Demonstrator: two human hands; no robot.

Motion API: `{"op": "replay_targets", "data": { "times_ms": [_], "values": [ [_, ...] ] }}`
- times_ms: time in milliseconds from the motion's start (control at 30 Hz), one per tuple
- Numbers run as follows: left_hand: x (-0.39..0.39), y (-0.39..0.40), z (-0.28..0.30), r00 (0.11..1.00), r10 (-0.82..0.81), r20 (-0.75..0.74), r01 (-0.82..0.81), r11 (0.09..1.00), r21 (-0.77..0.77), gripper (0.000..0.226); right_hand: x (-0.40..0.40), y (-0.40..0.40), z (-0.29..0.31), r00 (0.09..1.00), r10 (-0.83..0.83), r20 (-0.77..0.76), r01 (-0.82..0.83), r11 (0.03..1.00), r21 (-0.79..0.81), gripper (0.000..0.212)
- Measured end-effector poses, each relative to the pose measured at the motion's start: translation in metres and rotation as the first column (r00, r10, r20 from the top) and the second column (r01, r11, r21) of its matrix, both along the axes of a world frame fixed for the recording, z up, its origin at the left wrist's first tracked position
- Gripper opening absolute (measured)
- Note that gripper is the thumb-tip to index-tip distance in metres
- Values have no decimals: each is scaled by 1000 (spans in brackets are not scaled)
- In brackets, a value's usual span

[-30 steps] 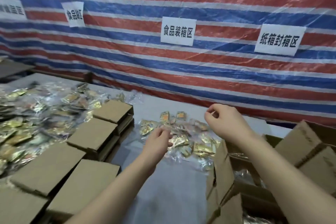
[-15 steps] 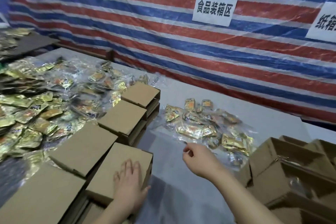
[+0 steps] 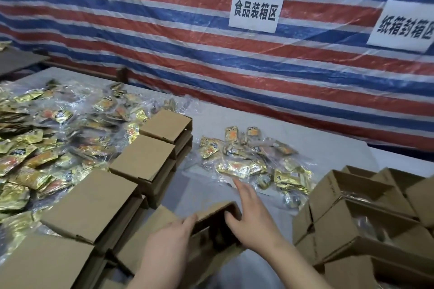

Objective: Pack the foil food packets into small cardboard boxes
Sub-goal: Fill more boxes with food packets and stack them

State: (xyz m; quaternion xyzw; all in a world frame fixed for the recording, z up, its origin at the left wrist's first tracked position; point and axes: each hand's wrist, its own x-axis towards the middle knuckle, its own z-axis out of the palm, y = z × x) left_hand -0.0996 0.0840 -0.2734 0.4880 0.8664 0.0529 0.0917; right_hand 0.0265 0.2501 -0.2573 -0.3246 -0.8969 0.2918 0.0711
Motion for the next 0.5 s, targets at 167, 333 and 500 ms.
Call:
{"op": "replay_targets", "data": {
  "times_ms": [167,333,500],
  "values": [
    [15,43,-3,975,-154,161,129,979,156,22,43,12,-7,978,-63,200,25,982,185,41],
    [24,94,-52,944,-189,270,173,982,82,30,80,29,-59,910,-204,360,192,979,69,9],
    [34,119,-103,897,-168,408,170,985,31,28,89,37,-104,864,-303,403,335,942,-11,10]
  ]
}}
